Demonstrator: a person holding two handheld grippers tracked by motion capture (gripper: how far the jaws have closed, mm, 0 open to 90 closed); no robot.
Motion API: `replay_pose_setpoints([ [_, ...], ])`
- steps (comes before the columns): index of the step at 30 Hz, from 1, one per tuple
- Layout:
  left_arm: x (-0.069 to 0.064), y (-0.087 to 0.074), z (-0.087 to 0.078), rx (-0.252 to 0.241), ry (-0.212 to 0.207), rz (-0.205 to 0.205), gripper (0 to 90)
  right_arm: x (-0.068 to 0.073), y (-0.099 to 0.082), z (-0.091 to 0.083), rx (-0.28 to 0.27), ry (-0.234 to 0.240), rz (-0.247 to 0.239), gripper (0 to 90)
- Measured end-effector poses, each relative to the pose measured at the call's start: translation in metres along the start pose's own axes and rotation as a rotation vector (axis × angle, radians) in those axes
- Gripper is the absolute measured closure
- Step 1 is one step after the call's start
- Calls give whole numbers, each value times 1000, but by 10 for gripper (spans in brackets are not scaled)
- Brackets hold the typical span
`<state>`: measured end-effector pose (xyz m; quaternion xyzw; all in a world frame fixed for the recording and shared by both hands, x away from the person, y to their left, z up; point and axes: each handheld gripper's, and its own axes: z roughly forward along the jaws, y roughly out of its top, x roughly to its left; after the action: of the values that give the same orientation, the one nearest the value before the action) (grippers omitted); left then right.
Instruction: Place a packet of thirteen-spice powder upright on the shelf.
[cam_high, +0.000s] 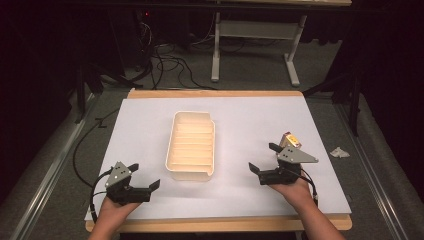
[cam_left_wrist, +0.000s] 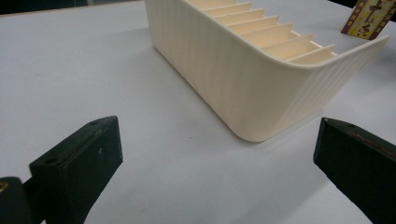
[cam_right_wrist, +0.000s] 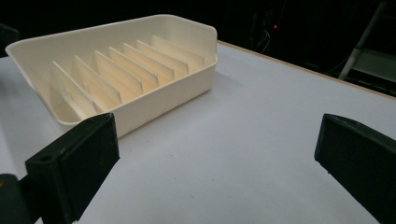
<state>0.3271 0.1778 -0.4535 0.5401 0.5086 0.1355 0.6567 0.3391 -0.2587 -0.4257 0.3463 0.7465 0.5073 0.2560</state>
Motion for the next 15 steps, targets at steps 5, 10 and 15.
replay_pose_setpoints([
  [5,-2,-1,2,9,-2,7,19,-2,-2,0,10,16,5,1],
  [10,-1,-1,3,13,2,-2,19,-2,-3,0,23,35,10,1],
  [15,0,-1,3,12,5,-7,23,-1,-3,0,28,44,-6,1],
])
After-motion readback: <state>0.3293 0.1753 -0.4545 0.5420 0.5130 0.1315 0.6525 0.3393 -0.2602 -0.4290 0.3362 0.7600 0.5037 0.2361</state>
